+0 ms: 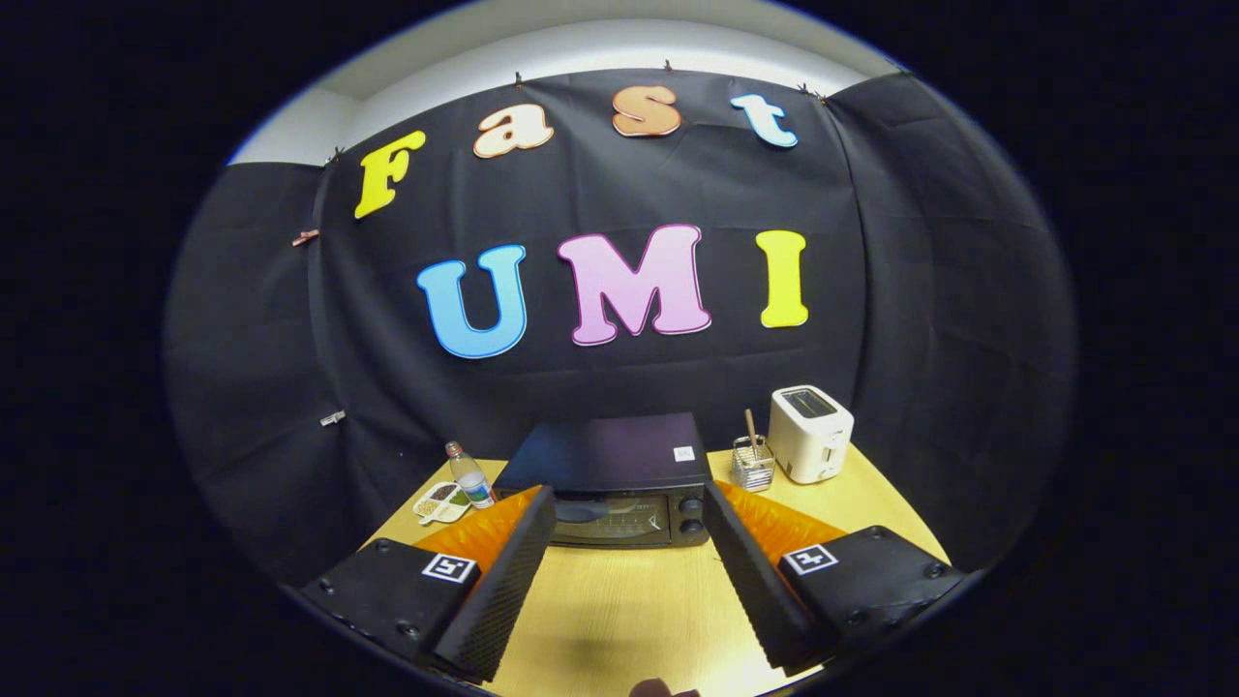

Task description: Open the toaster oven, put the food inside, and close the toaster oven door.

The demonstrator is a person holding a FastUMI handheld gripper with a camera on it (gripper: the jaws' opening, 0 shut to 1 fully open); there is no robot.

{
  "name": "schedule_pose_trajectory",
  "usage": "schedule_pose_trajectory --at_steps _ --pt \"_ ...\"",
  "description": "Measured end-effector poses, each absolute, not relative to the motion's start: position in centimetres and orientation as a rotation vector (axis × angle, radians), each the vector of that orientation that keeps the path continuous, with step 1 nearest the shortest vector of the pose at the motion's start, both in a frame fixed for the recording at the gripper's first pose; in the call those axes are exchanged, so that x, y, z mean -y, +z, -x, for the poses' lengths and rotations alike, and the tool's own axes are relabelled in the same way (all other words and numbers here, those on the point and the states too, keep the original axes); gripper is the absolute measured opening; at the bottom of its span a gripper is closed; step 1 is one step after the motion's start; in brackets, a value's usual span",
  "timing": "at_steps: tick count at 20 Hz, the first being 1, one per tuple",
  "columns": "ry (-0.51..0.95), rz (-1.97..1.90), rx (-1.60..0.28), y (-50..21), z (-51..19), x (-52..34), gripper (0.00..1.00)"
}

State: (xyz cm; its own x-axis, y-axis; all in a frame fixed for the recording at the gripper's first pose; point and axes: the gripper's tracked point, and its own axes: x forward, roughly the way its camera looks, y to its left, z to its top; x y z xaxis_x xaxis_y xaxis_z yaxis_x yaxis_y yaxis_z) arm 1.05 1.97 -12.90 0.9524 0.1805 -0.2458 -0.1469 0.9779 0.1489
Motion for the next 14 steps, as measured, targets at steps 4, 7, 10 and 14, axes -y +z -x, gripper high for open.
schedule_pose_trajectory --at_steps 4,7,10,14 --pt "0.148 -0.095 -0.182 -9.3 0.4 -0.5 0.99" --pt "0.137 -0.073 -0.153 -7.3 1.5 0.1 0.99" --pt "0.127 -0.054 -0.099 -4.9 2.6 0.3 0.99" --pt "0.122 -0.035 -0.051 -2.9 3.7 0.4 0.98"
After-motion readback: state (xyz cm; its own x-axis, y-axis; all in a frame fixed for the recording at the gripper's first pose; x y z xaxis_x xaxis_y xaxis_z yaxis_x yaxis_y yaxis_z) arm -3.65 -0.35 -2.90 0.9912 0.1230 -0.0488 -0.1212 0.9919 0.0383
